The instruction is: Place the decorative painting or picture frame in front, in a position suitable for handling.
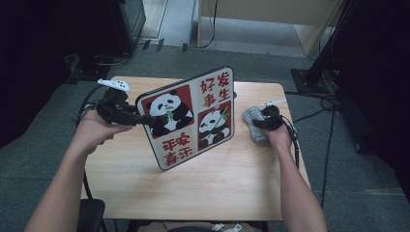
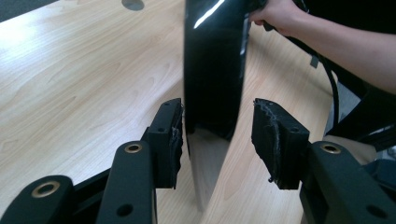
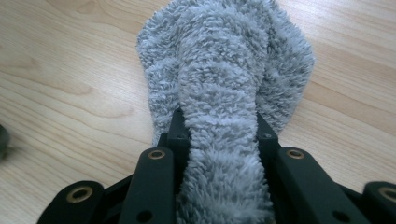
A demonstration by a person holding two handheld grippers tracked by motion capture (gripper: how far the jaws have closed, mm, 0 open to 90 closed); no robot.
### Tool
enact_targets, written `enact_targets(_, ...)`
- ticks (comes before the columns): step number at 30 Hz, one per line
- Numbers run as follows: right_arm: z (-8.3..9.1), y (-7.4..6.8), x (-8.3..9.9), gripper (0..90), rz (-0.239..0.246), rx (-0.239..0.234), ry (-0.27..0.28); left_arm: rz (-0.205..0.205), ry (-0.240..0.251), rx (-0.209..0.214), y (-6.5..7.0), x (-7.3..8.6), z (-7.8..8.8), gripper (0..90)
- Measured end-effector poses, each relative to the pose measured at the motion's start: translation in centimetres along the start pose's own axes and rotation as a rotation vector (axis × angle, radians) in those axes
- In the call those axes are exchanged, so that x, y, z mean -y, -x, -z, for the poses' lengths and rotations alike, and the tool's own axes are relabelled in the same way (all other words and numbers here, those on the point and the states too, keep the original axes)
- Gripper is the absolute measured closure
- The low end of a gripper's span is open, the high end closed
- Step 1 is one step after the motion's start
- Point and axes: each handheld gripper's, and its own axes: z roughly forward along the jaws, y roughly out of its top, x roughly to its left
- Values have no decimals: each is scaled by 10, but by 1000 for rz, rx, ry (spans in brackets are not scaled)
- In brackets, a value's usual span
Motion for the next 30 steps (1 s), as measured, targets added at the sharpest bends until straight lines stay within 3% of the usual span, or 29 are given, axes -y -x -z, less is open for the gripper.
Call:
enact_targets(4,7,2,-3,701,-30,-28,14,-4,14,-3,-1,5,0,557)
enact_targets(9,18,2,-6,702,-32,-65,30,-4,48,16,-2,12,-2,576)
enact_targets(13,27,-2,-10,702,-18,-91,37,-5,39,-1,-2,17,-6,588)
enact_targets(16,37,-6,-13,708,5,-94,49,9,21,-45,0,18,-9,554)
enact_targets(23,57,-13,-19,704,31,-142,53,7,26,-12,0,22,-15,666)
enact_targets(26,64,-16,-23,701,38,-158,62,-14,21,-26,1,23,-17,693)
enact_targets(30,76,-22,-31,700,25,-202,72,-8,38,-21,-1,25,-17,733)
